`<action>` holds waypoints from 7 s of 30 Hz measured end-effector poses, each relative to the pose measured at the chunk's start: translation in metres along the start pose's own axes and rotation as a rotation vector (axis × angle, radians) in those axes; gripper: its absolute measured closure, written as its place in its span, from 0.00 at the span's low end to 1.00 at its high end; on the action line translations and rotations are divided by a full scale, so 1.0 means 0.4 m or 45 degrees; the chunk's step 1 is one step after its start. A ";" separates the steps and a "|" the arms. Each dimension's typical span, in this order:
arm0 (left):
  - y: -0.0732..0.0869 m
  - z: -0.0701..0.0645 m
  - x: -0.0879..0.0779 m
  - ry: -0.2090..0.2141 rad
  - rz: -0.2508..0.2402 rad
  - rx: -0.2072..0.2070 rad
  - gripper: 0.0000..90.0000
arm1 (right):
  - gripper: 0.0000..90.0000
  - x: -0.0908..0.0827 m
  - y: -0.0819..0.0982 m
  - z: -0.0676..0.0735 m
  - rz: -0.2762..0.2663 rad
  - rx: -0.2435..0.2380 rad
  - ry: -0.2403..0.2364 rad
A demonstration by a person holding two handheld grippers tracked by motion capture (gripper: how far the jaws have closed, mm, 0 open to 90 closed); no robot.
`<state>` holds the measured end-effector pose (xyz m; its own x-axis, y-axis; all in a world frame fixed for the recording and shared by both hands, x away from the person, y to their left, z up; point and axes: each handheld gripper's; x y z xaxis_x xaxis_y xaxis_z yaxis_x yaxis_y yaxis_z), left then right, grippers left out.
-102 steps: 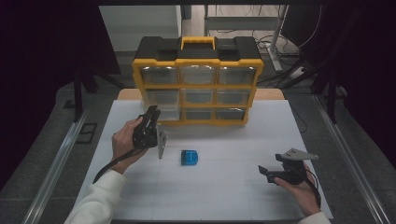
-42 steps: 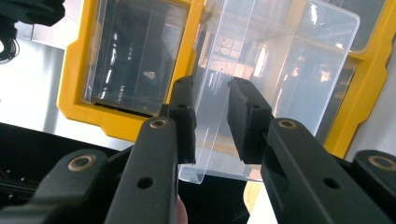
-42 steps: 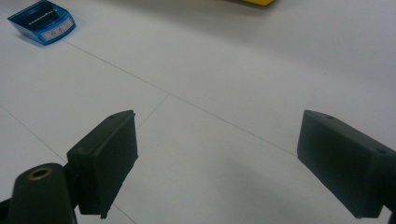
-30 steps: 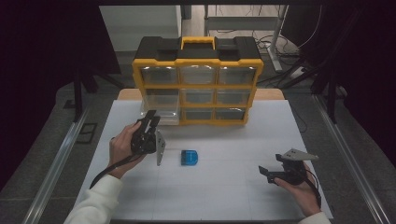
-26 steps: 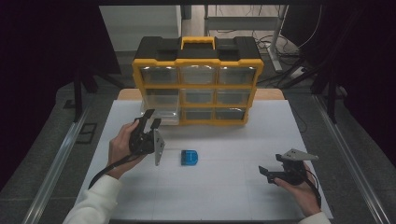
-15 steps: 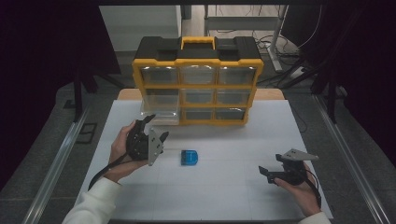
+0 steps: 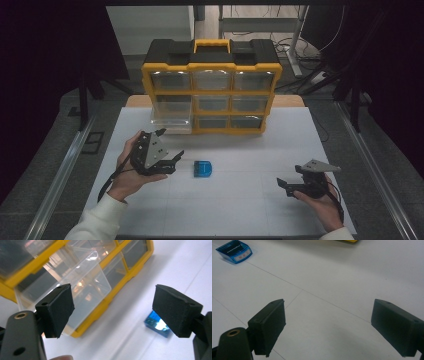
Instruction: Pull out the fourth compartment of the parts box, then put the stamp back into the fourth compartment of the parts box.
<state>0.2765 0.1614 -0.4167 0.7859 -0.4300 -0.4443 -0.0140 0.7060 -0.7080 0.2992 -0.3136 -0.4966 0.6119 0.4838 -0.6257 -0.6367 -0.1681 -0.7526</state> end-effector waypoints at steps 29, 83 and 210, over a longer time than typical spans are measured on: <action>0.057 0.014 0.030 0.525 -0.025 -0.357 0.19 | 0.14 0.001 0.000 0.001 0.005 0.000 -0.003; 0.026 -0.027 0.178 0.709 0.168 -0.161 0.18 | 0.14 0.003 -0.001 0.000 0.008 -0.001 -0.008; -0.022 -0.077 0.284 0.798 0.202 0.053 0.46 | 0.14 0.000 -0.001 0.000 0.000 -0.002 -0.013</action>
<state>0.3467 0.0891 -0.4779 0.2665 -0.5566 -0.7868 -0.0661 0.8039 -0.5911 0.2993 -0.3135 -0.4963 0.6067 0.4927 -0.6238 -0.6363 -0.1693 -0.7526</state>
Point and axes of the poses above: each handheld gripper's, and its own axes: x roughly forward along the jaws, y roughly out of its underside, z roughly to its left, and after that the axes turned 13 degrees about x, right-handed
